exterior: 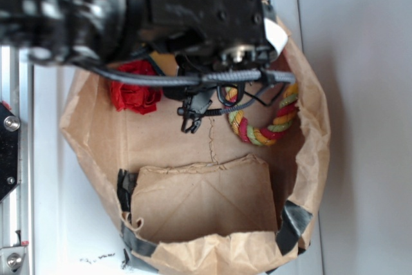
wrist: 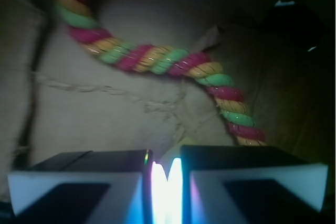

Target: Grab the green sponge.

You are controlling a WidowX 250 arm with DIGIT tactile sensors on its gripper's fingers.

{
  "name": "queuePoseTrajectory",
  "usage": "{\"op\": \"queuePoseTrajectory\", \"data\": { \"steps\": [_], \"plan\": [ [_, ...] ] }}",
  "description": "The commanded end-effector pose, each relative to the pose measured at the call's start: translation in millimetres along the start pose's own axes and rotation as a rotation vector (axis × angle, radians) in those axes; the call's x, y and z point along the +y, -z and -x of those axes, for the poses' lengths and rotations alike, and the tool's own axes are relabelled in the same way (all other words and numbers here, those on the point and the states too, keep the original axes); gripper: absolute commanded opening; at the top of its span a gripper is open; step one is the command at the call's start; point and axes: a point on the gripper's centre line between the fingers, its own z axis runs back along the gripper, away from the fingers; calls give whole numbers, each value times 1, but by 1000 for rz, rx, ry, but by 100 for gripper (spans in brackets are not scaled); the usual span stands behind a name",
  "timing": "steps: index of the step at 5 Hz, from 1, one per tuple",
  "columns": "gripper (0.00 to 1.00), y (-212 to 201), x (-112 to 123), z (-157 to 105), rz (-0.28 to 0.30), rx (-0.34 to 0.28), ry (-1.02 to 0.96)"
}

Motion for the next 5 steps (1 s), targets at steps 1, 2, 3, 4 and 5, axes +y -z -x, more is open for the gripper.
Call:
{"op": "queuePoseTrajectory", "data": {
  "steps": [1,2,3,4,5],
  "plan": [
    [0,-63,21,1,29,-139,-70],
    [0,-58,22,1,18,-128,-72],
    [0,-53,23,1,13,-117,-63],
    [100,-40,18,-2,-5,-114,-46],
    [100,-22,8,-13,-1,-97,-23]
  ]
}}
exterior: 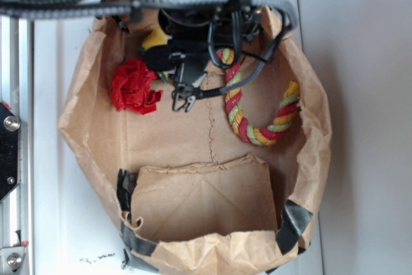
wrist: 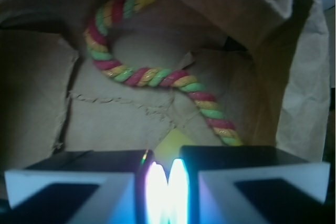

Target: Grab the green sponge.

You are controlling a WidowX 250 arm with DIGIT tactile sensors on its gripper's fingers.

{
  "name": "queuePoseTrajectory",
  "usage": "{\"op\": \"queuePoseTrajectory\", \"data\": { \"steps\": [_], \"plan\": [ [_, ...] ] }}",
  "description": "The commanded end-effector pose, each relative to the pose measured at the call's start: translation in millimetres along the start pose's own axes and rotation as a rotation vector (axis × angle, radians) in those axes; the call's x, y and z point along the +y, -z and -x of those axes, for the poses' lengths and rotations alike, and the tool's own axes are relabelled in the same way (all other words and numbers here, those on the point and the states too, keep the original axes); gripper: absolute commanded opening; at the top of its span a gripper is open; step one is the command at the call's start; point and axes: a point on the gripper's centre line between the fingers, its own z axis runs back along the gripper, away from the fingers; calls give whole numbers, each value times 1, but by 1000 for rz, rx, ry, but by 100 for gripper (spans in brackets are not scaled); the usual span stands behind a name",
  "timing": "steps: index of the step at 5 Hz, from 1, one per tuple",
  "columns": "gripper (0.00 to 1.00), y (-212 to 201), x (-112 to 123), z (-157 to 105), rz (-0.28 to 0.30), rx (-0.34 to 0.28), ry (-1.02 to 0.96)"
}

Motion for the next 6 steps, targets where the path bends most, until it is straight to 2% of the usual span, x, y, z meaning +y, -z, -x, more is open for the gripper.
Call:
{"op": "queuePoseTrajectory", "data": {
  "steps": [1,3,4,6],
  "plan": [
    [100,28,-16,-18,-7,8,34],
    [100,44,-38,-16,16,27,66],
    [100,32,-45,-12,36,5,86],
    [100,45,-35,-13,15,36,73]
  ]
}}
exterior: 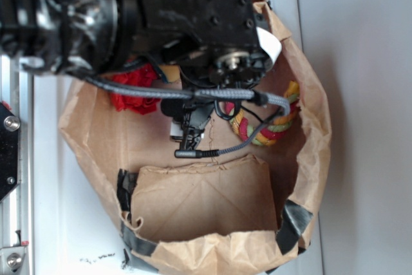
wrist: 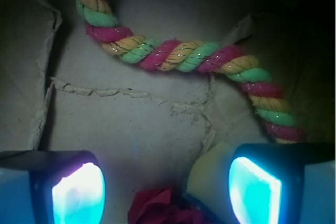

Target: Grab the green sponge.

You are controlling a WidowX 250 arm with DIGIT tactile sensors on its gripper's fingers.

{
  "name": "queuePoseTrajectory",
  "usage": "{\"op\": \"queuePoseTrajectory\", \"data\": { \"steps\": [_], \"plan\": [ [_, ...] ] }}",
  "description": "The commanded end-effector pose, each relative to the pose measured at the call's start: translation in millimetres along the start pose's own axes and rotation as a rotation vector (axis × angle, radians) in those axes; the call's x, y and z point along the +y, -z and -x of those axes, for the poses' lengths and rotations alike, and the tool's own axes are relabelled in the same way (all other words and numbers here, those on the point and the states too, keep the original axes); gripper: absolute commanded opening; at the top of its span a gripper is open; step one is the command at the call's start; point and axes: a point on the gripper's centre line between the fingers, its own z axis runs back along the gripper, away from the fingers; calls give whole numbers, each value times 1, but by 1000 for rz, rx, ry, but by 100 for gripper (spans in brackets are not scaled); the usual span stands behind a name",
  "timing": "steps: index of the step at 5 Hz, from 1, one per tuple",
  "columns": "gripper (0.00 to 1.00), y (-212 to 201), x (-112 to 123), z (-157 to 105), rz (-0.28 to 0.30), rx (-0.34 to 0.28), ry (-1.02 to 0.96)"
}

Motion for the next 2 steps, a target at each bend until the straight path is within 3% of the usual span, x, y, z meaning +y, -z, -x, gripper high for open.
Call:
{"op": "queuePoseTrajectory", "data": {
  "steps": [1,2],
  "plan": [
    [100,5,20,-12,-45,-1,-20],
    [100,16,6,-3,-59,25,-9]
  ]
}}
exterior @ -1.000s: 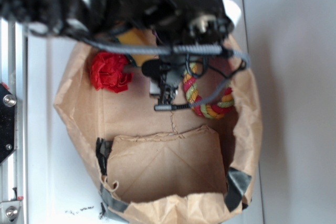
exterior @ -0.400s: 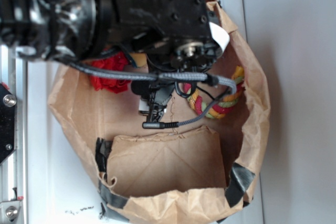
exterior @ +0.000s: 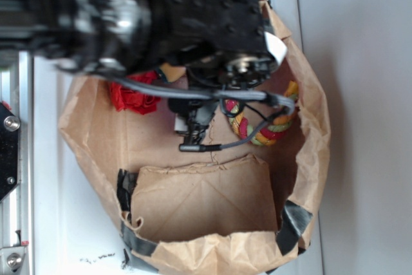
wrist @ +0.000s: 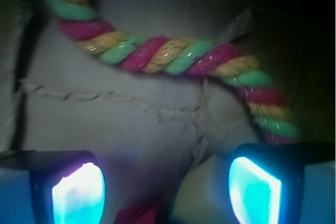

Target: Grab the green sponge.

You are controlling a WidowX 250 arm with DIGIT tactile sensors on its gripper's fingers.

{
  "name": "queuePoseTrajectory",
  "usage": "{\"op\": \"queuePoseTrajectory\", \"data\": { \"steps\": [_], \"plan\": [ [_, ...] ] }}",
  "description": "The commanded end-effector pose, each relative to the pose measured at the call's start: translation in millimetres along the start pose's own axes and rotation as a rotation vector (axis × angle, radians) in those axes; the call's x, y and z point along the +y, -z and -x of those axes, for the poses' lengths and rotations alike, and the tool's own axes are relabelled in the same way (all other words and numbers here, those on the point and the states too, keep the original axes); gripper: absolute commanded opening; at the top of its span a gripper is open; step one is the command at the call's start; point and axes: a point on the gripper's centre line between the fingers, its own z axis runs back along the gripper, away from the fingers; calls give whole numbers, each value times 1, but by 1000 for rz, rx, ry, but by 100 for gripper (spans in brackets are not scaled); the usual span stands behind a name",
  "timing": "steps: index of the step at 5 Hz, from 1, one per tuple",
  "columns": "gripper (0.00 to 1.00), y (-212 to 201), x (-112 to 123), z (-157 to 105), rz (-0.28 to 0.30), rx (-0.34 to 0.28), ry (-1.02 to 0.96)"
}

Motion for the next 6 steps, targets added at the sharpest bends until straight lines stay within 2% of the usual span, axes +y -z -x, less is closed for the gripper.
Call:
{"op": "queuePoseTrajectory", "data": {
  "steps": [1,2,3,4,5,6],
  "plan": [
    [100,14,-19,0,-22,16,17],
    [100,26,-21,5,-89,80,35],
    [100,25,-19,17,-90,106,20],
    [100,25,-20,16,-103,121,-10],
    [100,19,-29,15,-80,95,-16],
    [100,-29,-42,21,-14,-42,-14]
  ]
}}
